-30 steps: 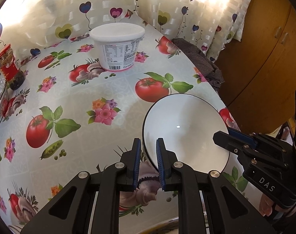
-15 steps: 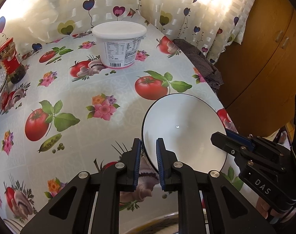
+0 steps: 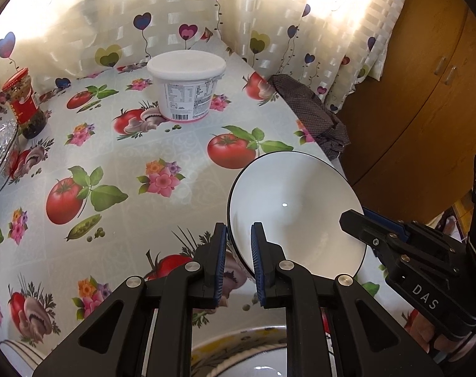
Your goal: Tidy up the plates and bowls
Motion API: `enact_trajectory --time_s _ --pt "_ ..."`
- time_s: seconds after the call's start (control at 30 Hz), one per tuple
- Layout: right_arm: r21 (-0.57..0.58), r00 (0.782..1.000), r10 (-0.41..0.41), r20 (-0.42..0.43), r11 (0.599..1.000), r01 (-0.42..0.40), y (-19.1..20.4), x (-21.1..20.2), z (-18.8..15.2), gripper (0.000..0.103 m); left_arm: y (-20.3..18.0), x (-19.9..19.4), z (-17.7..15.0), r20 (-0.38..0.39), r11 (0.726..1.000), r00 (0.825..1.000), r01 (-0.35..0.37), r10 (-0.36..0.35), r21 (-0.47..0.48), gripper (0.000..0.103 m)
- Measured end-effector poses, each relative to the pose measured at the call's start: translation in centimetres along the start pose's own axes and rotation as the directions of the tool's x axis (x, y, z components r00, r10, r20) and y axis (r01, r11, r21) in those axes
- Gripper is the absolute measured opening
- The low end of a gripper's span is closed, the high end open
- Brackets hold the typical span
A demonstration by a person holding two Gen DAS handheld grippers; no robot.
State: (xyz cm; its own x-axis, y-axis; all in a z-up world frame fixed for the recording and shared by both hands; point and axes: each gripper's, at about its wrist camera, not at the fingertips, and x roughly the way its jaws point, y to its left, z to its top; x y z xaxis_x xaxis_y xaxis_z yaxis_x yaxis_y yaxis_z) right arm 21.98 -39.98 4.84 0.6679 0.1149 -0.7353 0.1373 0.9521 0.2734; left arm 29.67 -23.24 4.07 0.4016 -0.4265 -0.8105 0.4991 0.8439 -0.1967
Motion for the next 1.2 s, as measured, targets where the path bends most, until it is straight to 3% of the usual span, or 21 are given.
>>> enact_trajectory --time_s 1.2 --pt "-0.028 0.994 0.073 0.085 0.997 -0.071 4.2 -8.0 -4.2 0.018 0.0 -8.0 -4.7 0.095 0.999 0.995 0.001 0.003 -0.043 0.017"
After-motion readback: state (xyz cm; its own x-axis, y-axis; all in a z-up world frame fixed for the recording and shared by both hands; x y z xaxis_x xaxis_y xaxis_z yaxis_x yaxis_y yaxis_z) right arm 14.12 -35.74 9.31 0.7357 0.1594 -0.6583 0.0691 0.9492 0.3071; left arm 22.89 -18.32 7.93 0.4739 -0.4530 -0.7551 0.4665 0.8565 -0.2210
